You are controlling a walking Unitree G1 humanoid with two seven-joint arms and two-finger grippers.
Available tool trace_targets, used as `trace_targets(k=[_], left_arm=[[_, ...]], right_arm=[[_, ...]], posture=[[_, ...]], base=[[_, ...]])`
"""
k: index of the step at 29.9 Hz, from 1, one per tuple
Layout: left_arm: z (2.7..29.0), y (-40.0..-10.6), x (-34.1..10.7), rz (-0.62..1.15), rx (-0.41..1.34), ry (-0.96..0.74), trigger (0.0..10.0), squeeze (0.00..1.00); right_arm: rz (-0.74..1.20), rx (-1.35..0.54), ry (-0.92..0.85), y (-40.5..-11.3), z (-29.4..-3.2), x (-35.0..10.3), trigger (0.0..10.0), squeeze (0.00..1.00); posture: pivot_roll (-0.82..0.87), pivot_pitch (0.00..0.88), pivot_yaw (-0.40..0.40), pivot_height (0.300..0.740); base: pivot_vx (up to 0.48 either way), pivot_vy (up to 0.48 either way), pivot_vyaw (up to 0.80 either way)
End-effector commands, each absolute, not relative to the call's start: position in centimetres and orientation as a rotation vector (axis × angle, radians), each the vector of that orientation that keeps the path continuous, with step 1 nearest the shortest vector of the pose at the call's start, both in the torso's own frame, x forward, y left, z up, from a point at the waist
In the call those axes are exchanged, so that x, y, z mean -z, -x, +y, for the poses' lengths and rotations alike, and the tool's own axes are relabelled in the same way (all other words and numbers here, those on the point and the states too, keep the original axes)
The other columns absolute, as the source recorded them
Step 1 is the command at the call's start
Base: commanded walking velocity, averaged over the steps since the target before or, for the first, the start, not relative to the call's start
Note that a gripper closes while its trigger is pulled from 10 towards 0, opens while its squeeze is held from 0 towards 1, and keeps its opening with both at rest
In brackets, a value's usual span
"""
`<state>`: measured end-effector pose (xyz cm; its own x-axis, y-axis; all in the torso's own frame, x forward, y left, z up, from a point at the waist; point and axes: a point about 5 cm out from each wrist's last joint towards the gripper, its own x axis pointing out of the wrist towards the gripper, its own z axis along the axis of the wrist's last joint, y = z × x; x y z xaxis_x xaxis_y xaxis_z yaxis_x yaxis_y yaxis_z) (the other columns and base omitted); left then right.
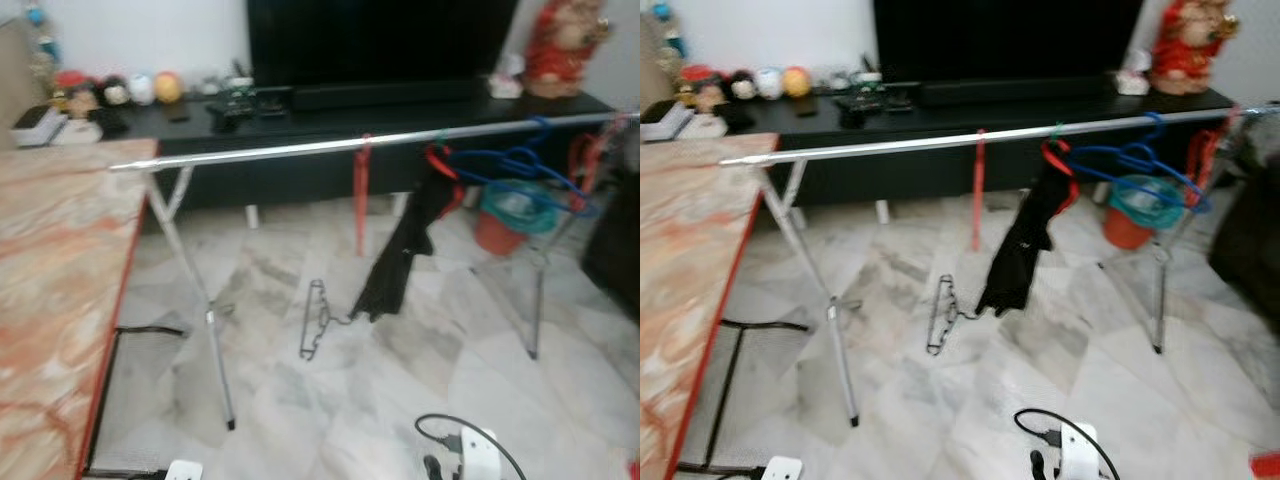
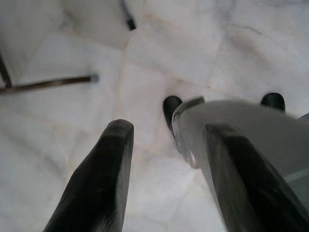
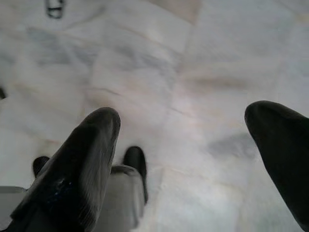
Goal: Hang hanger
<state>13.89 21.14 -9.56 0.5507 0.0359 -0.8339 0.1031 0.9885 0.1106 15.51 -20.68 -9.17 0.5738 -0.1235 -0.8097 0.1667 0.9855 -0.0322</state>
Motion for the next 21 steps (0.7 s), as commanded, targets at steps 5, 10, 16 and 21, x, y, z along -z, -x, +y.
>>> trace_targets(k=[5,10,16,21], left_arm=[[21.33,-13.49,9.70,1.013,0.058,-0.170,10.0,0.00],[21.39,-13.63,9.62,1.004,0.077,-0.193,10.0,0.00],[21.36,-13.98,9.49,0.993,0.069,-0.185,10.0,0.00],[21.30,-14.17,9.44,0.989,0.067,-0.186,10.0,0.00]], right_arm=[[0.979,0.176,-0.053,-14.25,-20.82,9.63,10.0,0.00],[0.984,0.181,-0.052,-14.01,-20.70,9.74,10.0,0.00],[0.981,0.172,-0.047,-14.08,-20.37,9.76,10.0,0.00],[0.974,0.168,-0.044,-14.35,-20.28,9.67,10.0,0.00]], posture=[[0.00,0.000,-0.015,0.740],[0.00,0.000,-0.012,0.740],[0.00,0.000,-0.007,0.740],[0.00,0.000,-0.008,0.740]], base=[[0.000,0.000,-0.76],[0.000,-0.055,-0.74],[0.000,-0.047,-0.74],[0.000,0.000,-0.74]])
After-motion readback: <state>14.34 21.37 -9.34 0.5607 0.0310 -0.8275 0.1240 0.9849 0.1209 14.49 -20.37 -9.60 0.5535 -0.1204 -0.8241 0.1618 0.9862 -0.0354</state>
